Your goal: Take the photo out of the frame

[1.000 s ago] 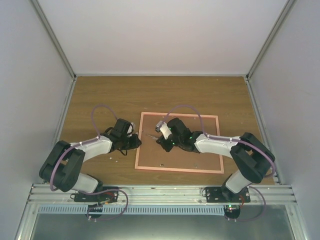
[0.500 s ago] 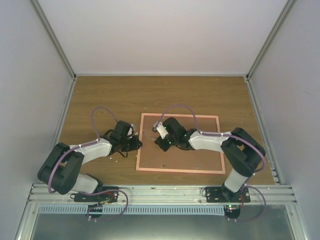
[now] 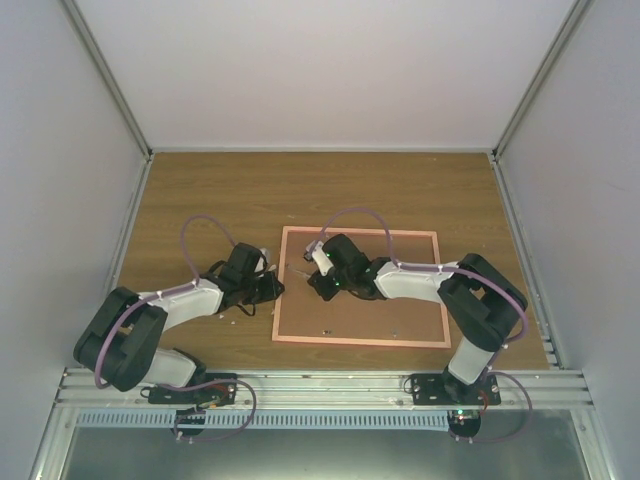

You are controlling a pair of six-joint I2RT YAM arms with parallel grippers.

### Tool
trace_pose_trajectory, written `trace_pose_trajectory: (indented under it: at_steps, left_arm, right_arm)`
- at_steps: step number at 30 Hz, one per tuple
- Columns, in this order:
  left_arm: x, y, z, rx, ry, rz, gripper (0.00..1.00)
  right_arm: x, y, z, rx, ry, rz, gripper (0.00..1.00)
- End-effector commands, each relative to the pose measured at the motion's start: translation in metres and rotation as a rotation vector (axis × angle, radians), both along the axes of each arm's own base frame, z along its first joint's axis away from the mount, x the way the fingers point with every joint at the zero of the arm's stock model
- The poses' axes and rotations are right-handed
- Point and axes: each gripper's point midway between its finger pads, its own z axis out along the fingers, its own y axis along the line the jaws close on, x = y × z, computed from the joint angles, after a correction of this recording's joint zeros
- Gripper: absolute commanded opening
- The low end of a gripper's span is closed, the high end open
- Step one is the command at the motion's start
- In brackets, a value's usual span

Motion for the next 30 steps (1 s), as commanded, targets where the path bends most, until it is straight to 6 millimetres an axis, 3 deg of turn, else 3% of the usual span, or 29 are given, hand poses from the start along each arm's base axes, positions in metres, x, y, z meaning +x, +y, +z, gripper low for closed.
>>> trace_pose_trajectory:
  at_steps: [1,10,16,22,30]
  left_arm:
    - [-0.036,-0.001,-0.021,0.000,0.128,-0.039,0.14]
    - [-0.037,0.002,-0.019,-0.007,0.127,-0.004,0.13]
    - [-0.041,0.008,-0.019,-0.026,0.137,0.063,0.13]
    - [-0.046,0.020,-0.020,-0.047,0.164,0.192,0.10]
    - [-0.068,0.030,-0.019,-0.205,0.237,0.410,0.13]
  right_arm:
    - [0.014,-0.006,-0.005,-0.026,-0.009,-0.084,0.00]
    - [0.020,-0.014,-0.002,-0.024,-0.009,-0.148,0.01]
    - [0.012,-0.008,0.022,0.066,-0.037,-0.106,0.01]
    - [0.010,-0.011,0.041,0.117,-0.092,-0.099,0.01]
    - [0.010,-0.028,0.048,0.126,-0.154,-0.146,0.01]
